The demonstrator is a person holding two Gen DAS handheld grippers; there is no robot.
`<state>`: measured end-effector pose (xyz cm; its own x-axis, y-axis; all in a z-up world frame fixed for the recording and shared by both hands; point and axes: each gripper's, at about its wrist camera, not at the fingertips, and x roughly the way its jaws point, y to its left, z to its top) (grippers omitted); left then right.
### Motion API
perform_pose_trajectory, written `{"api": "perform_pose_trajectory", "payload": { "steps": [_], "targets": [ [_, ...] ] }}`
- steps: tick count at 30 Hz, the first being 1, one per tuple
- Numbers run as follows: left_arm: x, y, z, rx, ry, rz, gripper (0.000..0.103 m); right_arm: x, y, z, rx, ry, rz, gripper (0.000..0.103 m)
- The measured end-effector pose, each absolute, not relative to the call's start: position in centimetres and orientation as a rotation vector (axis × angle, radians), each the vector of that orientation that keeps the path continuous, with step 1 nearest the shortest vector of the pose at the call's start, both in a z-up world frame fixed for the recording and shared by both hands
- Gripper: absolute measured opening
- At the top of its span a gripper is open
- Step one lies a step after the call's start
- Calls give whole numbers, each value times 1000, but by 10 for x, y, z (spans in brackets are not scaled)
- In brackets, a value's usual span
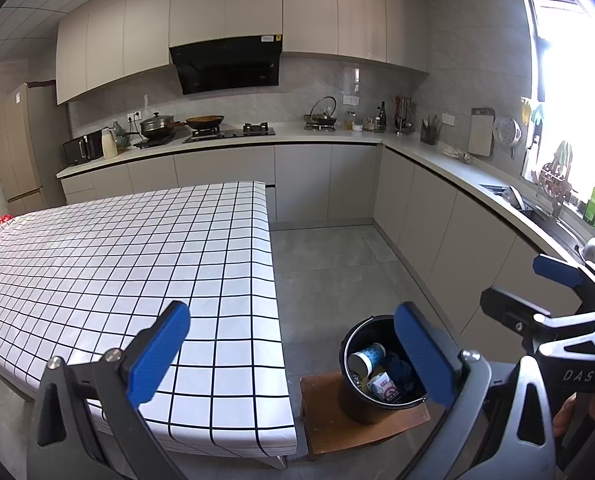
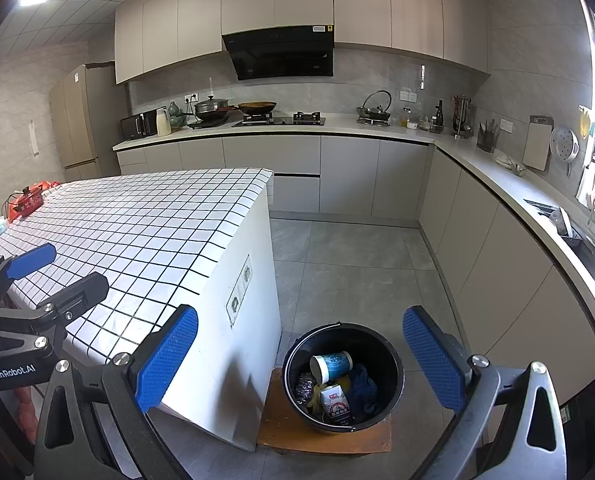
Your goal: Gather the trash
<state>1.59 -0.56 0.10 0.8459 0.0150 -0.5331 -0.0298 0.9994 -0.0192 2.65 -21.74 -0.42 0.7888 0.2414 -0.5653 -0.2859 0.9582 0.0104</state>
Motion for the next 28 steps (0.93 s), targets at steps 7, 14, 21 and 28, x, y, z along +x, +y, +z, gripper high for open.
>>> {"api": "perform_pose_trajectory", "payload": {
  "steps": [7,14,21,28],
  "targets": [
    [16,-7,1,-26,561,22,103,27,-216,-4,-80,597,283,103],
    [16,-8,1,-22,557,12,103,27,-215,-5,-82,599,283,103],
    [16,-5,0,-46,557,3,103,27,-213,-5,-86,599,280,103],
    [16,2,-3,-84,573,6,103,26,-214,-5,-82,600,272,103]
  ]
}}
